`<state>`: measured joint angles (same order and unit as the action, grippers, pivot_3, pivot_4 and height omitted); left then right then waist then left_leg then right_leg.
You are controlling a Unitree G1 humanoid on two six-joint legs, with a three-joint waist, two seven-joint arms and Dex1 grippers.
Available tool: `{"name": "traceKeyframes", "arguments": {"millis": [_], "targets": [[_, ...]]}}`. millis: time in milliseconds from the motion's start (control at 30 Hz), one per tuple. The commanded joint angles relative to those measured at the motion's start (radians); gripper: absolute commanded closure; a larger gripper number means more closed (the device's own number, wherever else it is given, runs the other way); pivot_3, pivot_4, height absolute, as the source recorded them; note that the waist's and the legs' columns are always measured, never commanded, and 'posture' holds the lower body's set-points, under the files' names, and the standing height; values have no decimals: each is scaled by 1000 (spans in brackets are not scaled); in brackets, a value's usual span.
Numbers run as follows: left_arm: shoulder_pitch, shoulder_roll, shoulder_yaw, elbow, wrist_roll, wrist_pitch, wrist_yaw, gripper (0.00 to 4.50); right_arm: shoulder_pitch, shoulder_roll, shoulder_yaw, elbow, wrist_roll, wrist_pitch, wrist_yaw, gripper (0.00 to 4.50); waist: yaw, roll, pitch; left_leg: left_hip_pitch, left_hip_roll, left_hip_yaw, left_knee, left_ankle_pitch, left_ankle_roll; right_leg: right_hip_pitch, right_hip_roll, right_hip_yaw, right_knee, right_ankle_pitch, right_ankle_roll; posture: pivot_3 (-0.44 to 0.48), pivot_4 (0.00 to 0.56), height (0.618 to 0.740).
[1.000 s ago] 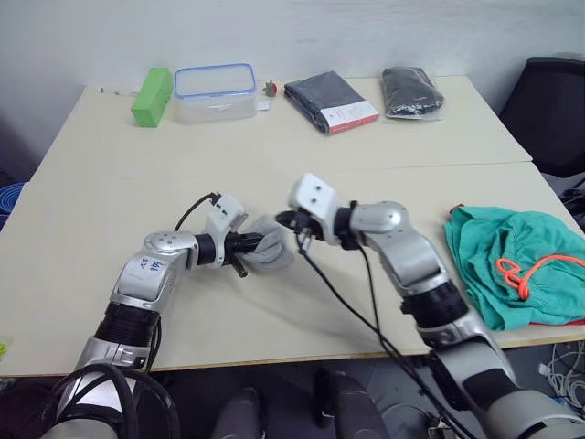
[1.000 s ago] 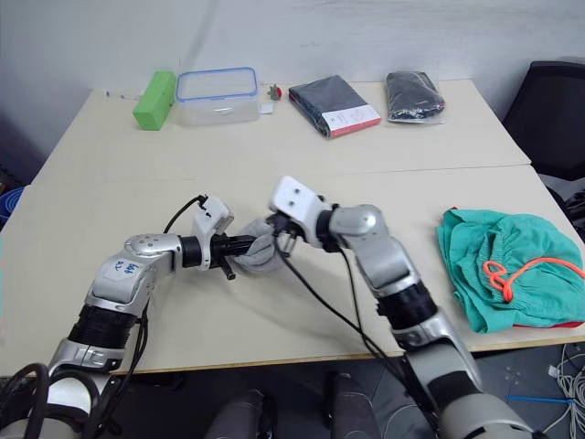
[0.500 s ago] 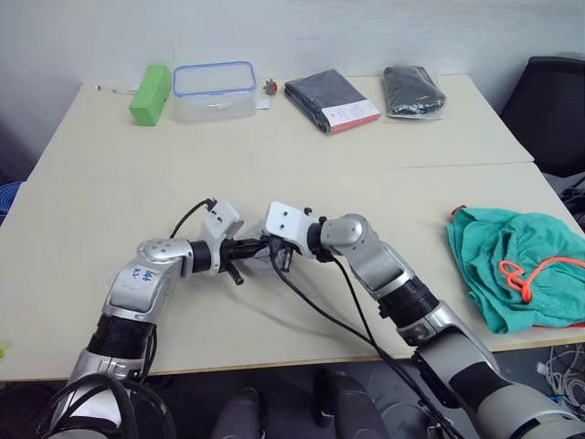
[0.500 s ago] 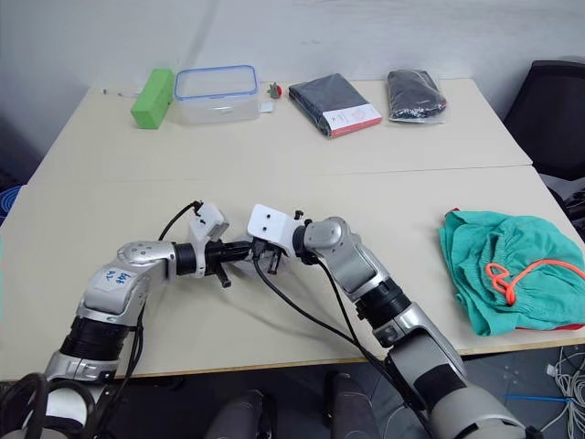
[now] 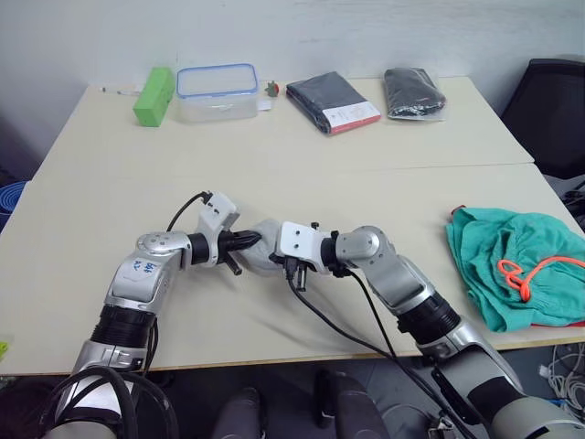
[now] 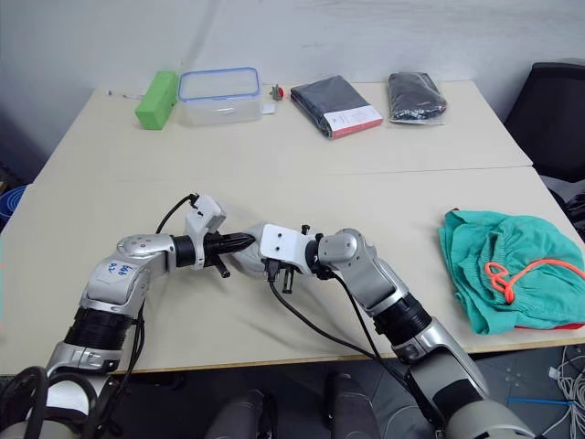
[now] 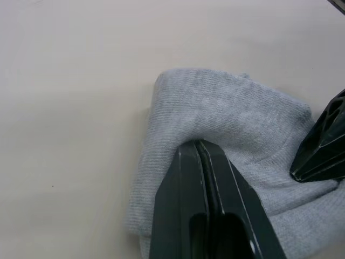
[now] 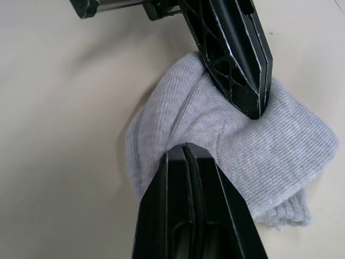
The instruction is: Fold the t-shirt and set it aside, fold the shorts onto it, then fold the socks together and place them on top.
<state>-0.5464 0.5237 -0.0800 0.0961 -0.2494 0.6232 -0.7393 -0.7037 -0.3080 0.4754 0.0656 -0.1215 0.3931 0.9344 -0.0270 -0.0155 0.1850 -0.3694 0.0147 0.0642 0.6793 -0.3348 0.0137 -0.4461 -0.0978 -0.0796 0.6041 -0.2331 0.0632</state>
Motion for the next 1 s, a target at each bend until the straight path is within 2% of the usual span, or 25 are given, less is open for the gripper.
{"name": "traceKeyframes", "arguments": {"millis": [33,167,267,333,400,533,633,833,1000], "targets": [[8,0,-17,-9,18,-7,-3,4455,46,-7,-77,-80,86,83,12,4500,2,0,0,0,0,0,0,0,0,0,0,0,0,0,0,0,150,740],[36,9,-50,-53,33,-15,-16,4455,69,-20,-228,-168,257,345,32,4500,3,0,0,-1,0,0,0,0,1,0,-1,0,0,0,0,0,150,740],[53,15,-67,-75,51,-28,-17,4500,66,-40,-300,-181,366,534,44,3893,4,0,0,-1,0,-1,0,-1,1,0,-1,0,-1,0,0,0,150,740],[61,17,-74,-85,61,-38,-15,4500,53,-34,-347,-146,424,640,28,3174,3,0,0,-1,0,-1,-1,-1,2,0,-2,0,-2,0,0,0,150,740],[71,13,-77,-104,65,-36,-9,4500,6,6,-411,-16,456,749,-26,2529,-1,0,0,-1,0,-1,-1,-1,2,0,-2,0,-3,0,0,0,150,740],[87,10,-77,-132,70,-26,-6,4500,-65,68,-467,142,515,870,-73,1029,-2,1,0,0,0,-1,-2,-1,2,-1,-2,0,-2,0,-1,0,150,740],[102,15,-78,-148,76,-25,-4,4500,-106,118,-474,235,541,905,-96,96,-4,2,0,1,0,-1,-3,-1,2,-1,-2,1,-2,0,-1,0,150,740],[120,18,-68,-172,79,-16,6,4500,-177,234,-465,430,552,915,-142,41,-12,2,0,1,0,0,-4,-1,2,0,-2,1,-1,0,-1,0,150,740],[134,21,-58,-199,77,-1,13,4500,-198,295,-444,509,536,873,-161,41,-28,3,-5,4,0,1,-11,2,0,0,-2,2,-1,0,-1,0,150,740]]}}
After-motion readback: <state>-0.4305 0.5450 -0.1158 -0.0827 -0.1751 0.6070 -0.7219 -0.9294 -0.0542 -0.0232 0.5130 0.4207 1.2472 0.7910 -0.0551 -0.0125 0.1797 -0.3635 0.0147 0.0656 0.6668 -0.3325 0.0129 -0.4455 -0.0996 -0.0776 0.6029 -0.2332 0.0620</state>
